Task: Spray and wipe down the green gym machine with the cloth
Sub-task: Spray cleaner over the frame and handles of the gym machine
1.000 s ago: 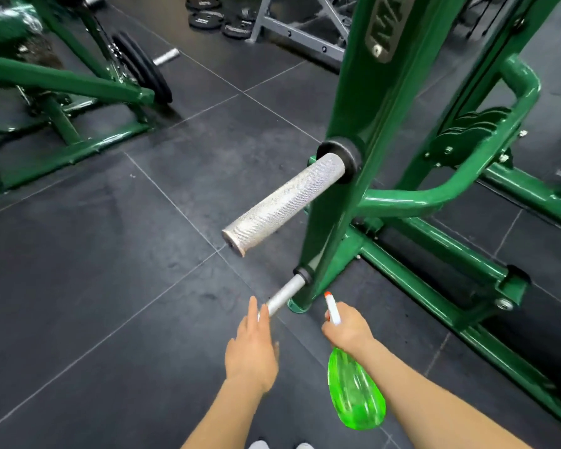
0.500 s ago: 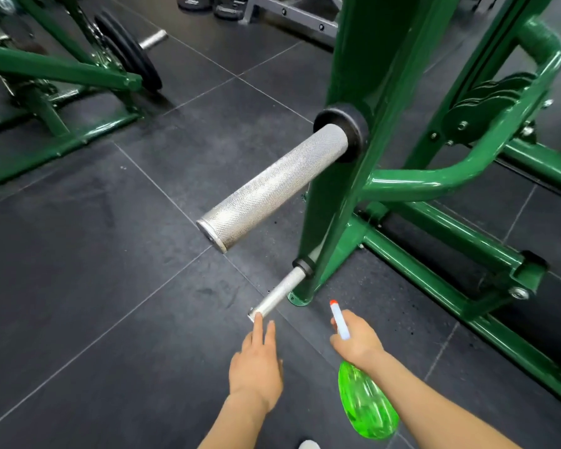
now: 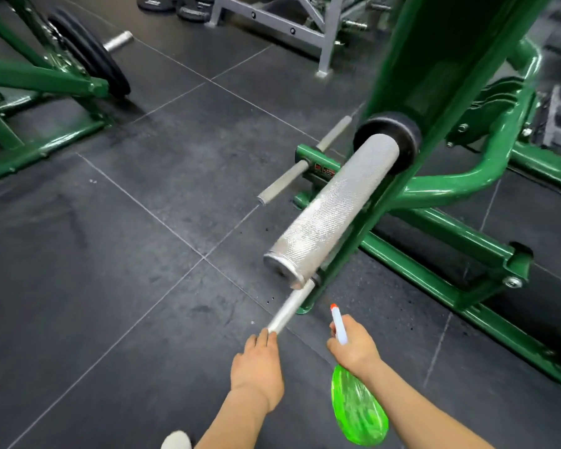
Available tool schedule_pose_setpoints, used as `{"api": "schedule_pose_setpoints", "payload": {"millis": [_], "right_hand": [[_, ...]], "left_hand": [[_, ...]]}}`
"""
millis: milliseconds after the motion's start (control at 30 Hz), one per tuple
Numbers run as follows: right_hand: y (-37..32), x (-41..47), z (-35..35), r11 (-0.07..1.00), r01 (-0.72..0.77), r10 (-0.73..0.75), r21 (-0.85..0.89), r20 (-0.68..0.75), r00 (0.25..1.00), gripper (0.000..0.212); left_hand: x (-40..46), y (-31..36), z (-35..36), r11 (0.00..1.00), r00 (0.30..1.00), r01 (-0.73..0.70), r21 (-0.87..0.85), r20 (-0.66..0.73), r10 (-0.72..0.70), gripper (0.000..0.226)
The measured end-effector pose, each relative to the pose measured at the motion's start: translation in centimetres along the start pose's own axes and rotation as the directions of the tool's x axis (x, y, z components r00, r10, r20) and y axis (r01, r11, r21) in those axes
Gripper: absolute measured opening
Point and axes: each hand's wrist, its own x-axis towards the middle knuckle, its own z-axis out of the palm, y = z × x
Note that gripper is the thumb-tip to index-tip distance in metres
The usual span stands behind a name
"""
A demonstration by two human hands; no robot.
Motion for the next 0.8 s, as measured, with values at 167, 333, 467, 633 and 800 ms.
{"api": "schedule_pose_setpoints", "payload": {"millis": [167, 333, 467, 633, 800], "right_hand": [[-1.7, -1.1, 4.9, 0.994, -0.107, 0.108, -0.026, 0.028, 0.994, 0.010], [-4.8, -1.7, 10.8, 0.955, -0.286, 0.282, 0.082, 0.053, 0.958, 0.010], [-6.6, -1.7, 14.0, 0.873, -0.391, 0.399, 0.292, 0.035, 0.916, 0.018], [-7.7, -0.7, 14.9, 0.793, -0.401, 0.479, 0.458, -0.062, 0.876, 0.017], [-8.6, 0.3, 14.5, 0.757, -0.391, 0.539, 0.523, -0.162, 0.827, 0.014]], "left_hand": [[0.8, -5.0, -0.9, 0.995, 0.994, -0.099, 0.002, 0.054, 0.099, 0.067], [2.1, -10.4, -1.4, 0.982, 0.973, -0.184, 0.038, 0.146, 0.177, 0.071], [3.0, -13.7, -1.6, 0.980, 0.968, -0.188, 0.061, 0.182, 0.174, 0.071], [3.9, -15.3, -2.1, 0.983, 0.970, -0.179, 0.039, 0.173, 0.169, 0.069], [4.9, -16.3, -3.1, 0.976, 0.965, -0.216, 0.041, 0.159, 0.207, 0.069]]}}
